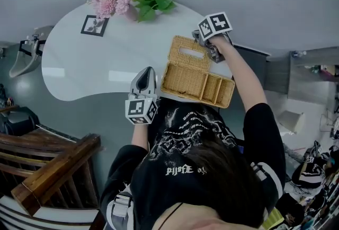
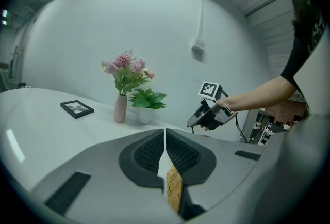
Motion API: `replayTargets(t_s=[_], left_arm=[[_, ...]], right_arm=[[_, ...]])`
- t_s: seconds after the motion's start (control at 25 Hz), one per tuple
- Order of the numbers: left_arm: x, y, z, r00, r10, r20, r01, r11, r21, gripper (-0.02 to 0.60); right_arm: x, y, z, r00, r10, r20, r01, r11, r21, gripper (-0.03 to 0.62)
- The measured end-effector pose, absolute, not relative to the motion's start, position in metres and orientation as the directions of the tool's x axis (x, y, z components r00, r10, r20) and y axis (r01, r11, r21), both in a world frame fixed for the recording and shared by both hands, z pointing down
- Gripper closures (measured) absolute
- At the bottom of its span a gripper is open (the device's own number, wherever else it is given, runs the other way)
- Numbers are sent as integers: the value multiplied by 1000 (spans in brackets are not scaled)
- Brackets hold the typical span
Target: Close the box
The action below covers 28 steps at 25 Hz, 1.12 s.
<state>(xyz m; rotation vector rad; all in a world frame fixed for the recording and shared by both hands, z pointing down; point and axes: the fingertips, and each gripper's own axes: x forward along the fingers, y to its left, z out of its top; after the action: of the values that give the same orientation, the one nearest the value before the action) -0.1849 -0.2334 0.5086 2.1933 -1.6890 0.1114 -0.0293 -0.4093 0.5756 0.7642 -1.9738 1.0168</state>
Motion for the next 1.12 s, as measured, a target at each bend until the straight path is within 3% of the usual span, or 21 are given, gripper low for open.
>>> replayTargets(t_s=[1.12], left_arm=[[-136,-180,502,212,-942,262,-963,-156,219,552]], right_arm=[[-21,-358,458,-686,-331,649,-661,656,-365,559]])
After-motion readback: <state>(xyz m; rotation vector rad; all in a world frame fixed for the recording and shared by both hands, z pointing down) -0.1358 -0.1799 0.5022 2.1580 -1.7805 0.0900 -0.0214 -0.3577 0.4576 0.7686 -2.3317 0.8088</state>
